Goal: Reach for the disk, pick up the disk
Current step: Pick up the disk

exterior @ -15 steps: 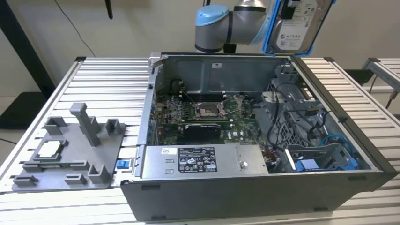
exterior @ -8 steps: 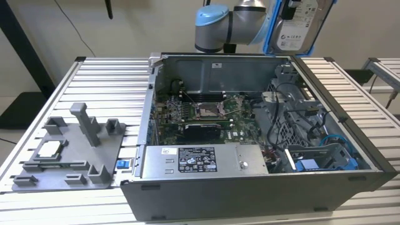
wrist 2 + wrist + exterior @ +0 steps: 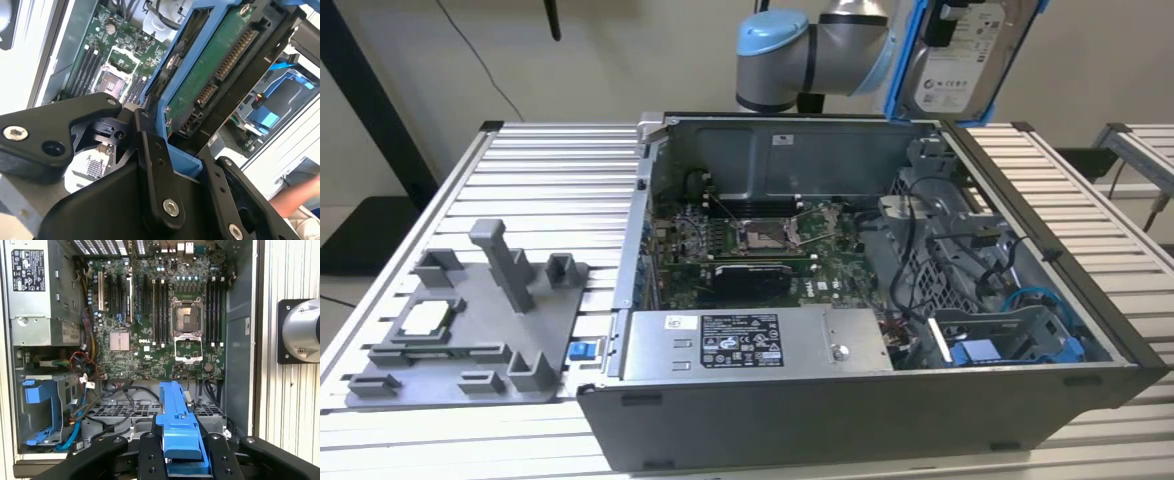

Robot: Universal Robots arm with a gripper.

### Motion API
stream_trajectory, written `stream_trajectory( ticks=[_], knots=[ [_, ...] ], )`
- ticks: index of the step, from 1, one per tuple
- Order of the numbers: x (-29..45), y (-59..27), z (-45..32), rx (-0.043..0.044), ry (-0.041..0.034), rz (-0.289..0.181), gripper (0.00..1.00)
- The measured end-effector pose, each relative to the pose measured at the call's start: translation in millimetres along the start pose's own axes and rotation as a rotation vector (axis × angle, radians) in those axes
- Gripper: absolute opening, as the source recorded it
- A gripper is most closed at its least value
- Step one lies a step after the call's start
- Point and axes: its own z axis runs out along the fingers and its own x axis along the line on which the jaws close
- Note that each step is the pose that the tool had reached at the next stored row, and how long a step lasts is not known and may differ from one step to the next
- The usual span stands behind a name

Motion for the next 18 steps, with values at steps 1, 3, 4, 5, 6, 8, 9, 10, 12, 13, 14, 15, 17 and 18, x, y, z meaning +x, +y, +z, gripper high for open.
stream_trajectory(
  ticks=[1,3,4,5,6,8,9,10,12,13,14,15,17,18],
  knots=[
    [0.0,0.0,0.0,0.0,0.0,0.0,0.0],
    [0.0,0.0,0.0,0.0,0.0001,0.0,0.0],
    [0.0,0.0,0.0,0.0,0.0001,0.0,0.0],
    [0.1,0.0,0.0,0.0,0.0001,0.0,0.0],
    [0.1,0.0,0.0,0.0,0.0001,0.0,0.0],
    [0.2,0.0,0.0,0.0,0.0001,0.0,0.0],
    [0.2,0.0,0.0,0.0,0.0001,0.0,0.0],
    [0.2,0.0,0.0,0.0,0.0001,0.0,0.0],
    [0.2,0.0,0.0,0.0,0.0001,0.0,0.0],
    [0.2,0.0,-0.1,0.0,0.0002,0.0,0.0],
    [0.3,0.0,0.0,0.0,0.0001,0.0,0.0],
    [0.3,0.0,0.0,0.0,0.0002,0.0,0.0],
    [0.3,-0.1,-0.1,0.0,0.0001,0.0,0.0],
    [0.6,-0.1,0.0,0.0,0.0001,0.0,0.0]
  ],
)
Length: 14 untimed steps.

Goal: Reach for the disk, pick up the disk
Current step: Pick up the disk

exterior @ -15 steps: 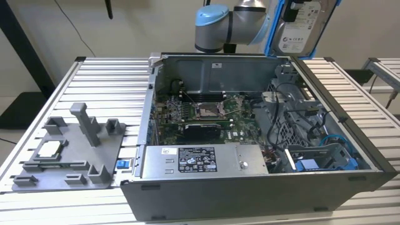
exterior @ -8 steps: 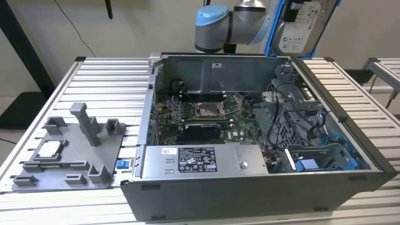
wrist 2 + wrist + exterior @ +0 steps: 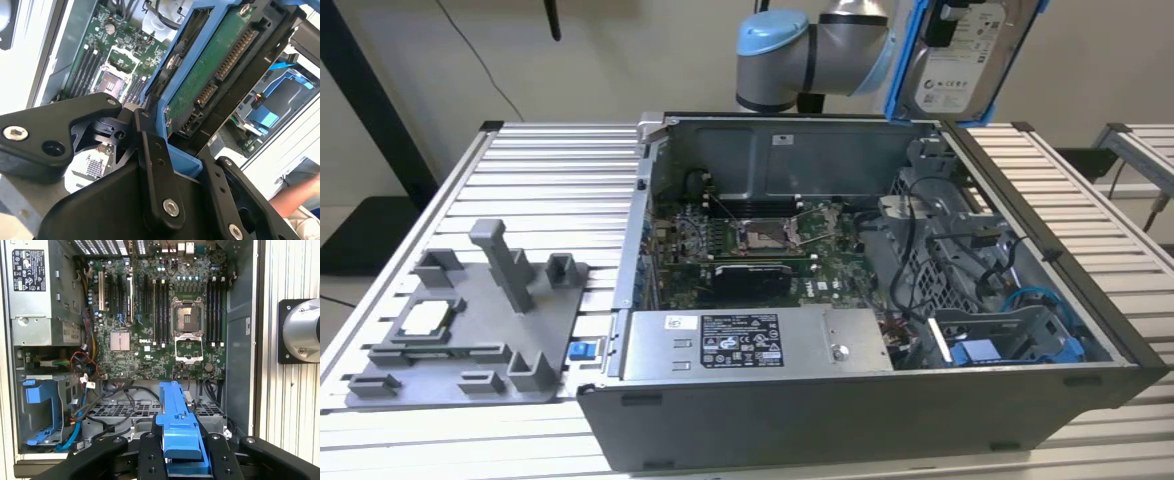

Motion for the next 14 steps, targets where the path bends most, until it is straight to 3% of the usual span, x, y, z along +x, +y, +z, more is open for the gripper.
stream_trajectory(
  ticks=[14],
  knots=[
    [18.0,-1.1,0.1,-0.0008,0.0001,0.0,0.0]
  ],
)
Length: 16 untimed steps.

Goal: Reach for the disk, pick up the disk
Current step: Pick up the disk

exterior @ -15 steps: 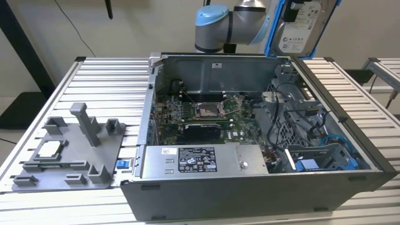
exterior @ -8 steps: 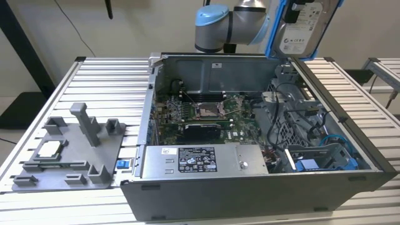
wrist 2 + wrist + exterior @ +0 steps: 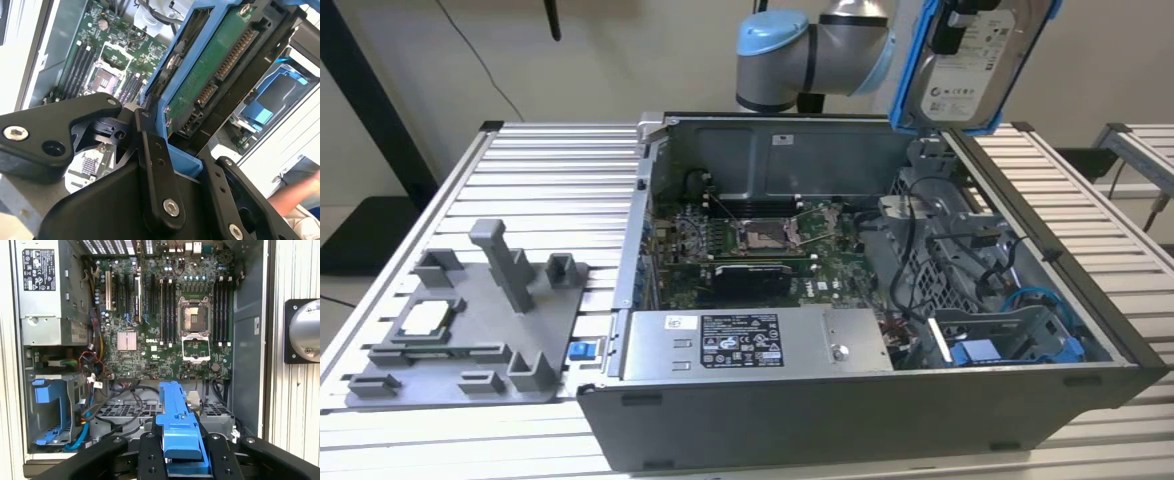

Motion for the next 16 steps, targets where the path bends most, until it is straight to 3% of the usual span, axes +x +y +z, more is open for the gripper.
stream_trajectory(
  ticks=[16],
  knots=[
    [21.8,-3.4,0.0,-0.0022,0.0,0.0,0.0]
  ],
)
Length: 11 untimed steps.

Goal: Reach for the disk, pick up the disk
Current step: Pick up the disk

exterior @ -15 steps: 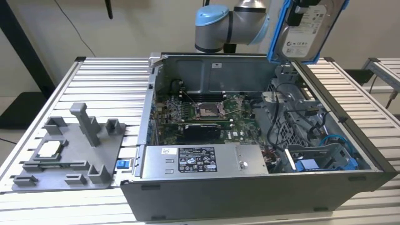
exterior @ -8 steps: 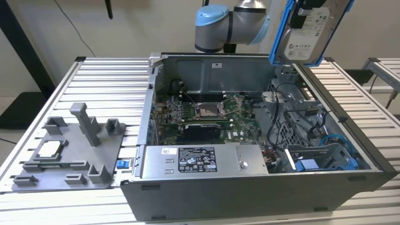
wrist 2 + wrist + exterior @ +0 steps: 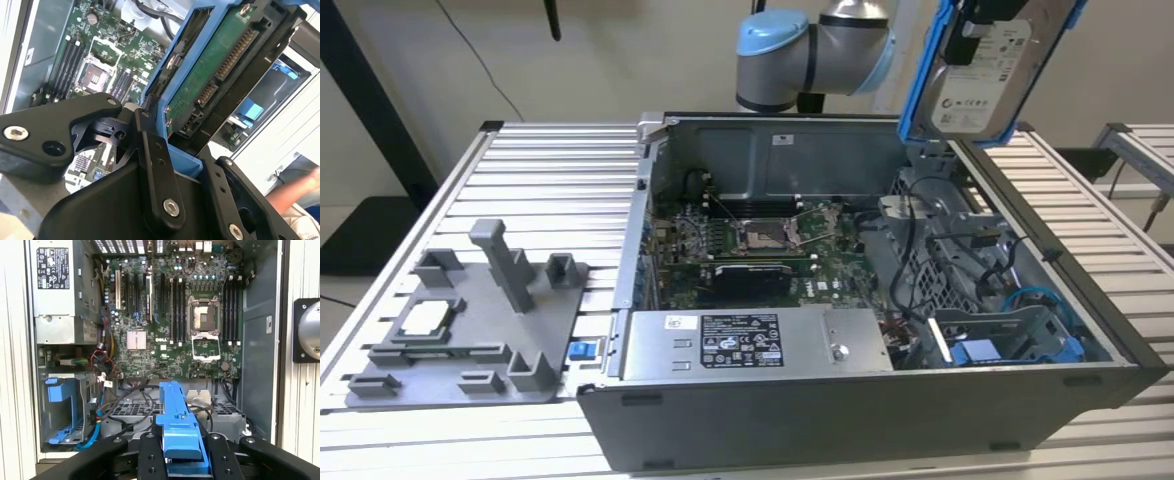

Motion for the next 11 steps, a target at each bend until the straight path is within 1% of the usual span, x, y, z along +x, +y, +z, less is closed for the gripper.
stream_trajectory(
  ticks=[6,8,11],
  knots=[
    [7.9,-1.1,0.0,-0.0007,0.0001,0.0,0.0],
    [14.0,-1.7,0.1,-0.0012,0.0,0.0,0.0],
    [21.2,-2.5,0.3,-0.0021,0.0001,0.0,0.0]
  ],
)
